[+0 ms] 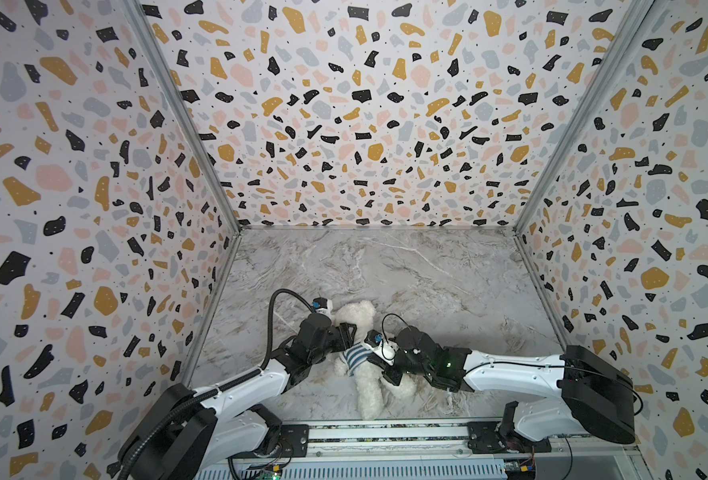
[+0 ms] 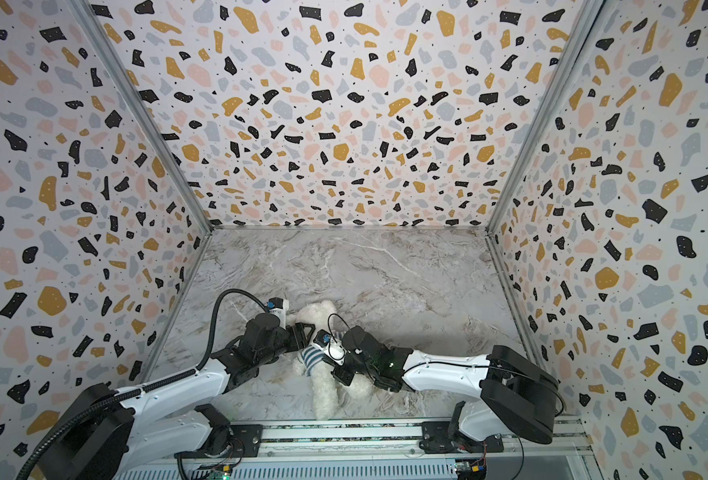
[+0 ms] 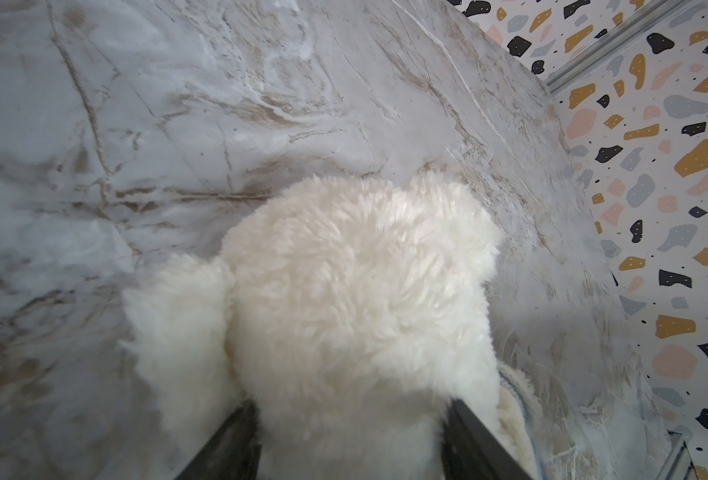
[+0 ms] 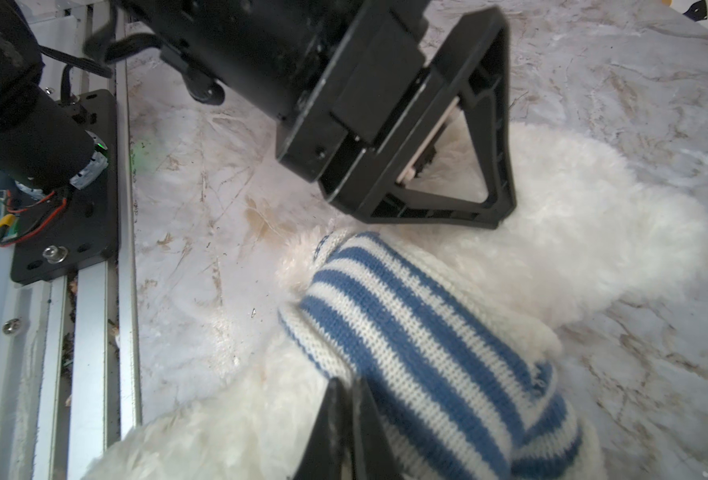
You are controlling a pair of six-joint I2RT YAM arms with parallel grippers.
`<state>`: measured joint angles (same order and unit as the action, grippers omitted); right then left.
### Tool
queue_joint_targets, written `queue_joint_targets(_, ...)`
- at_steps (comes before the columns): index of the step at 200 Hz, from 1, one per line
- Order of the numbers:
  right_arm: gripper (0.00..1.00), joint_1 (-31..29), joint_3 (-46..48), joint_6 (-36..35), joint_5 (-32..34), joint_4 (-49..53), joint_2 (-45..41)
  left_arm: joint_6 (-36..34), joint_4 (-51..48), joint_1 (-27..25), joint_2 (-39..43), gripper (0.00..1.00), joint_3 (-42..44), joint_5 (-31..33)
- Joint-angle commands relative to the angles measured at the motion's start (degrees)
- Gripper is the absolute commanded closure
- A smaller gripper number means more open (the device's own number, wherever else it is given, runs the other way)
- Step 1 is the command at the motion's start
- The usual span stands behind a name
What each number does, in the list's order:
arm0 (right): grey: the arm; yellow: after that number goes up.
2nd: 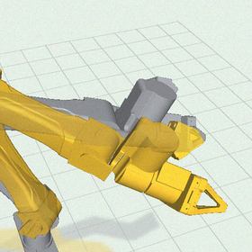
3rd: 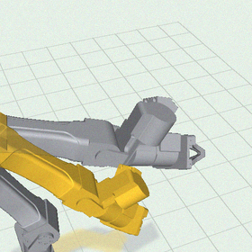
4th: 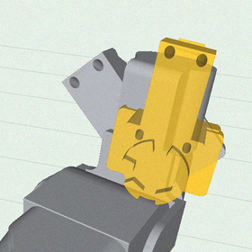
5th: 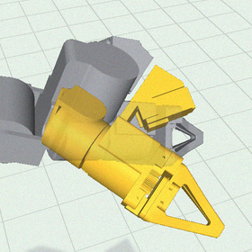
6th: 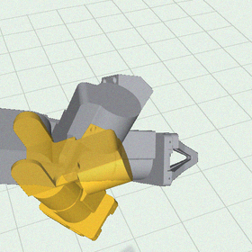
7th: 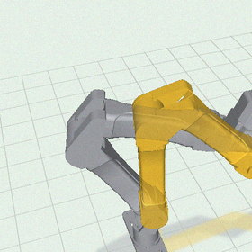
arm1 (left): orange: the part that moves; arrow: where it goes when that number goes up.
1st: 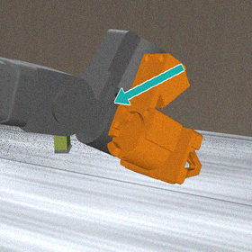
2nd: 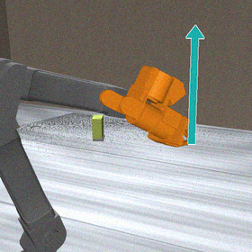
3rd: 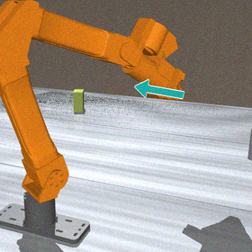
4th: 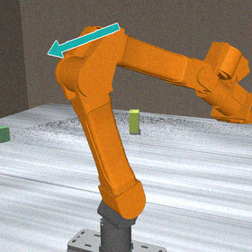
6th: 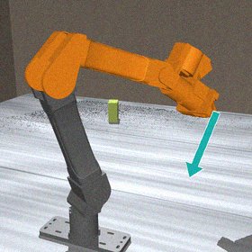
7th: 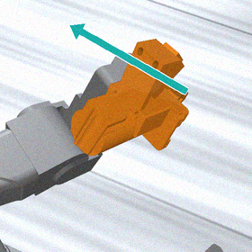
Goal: Dress the teddy bear
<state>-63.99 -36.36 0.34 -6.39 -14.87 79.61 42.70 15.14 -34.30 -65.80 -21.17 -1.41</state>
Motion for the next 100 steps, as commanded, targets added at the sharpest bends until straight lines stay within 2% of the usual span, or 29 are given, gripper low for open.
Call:
queue_joint_targets(1,1.0,-2.0,0.4,-1.9,1.1,1.9,-1.5,0.7,4.7,1.1,-1.0,0.4,-0.6,-0.3)
queue_joint_targets(14,1.0,-2.9,1.1,-2.5,1.2,1.5,-2.8,1.0,5.8,1.5,-1.4,0.47,-0.6,-0.3)
queue_joint_targets(32,1.0,-4.0,2.0,-3.0,0.6,1.7,-4.3,1.3,6.7,2.1,-2.0,0.7,-0.5,0.5)
queue_joint_targets(44,1.0,-4.8,3.1,-3.2,0.6,1.5,-5.3,1.7,7.5,2.7,-2.5,0.78,-0.3,0.9)
queue_joint_targets(81,1.0,-6.2,5.1,-1.4,-0.2,1.6,-6.9,2.0,9.0,3.5,-3.4,1.0,0.0,1.8)
queue_joint_targets(100,1.0,-7.6,5.3,-1.0,-0.7,1.8,-6.9,2.1,9.4,3.7,-3.4,1.0,0.2,2.4)
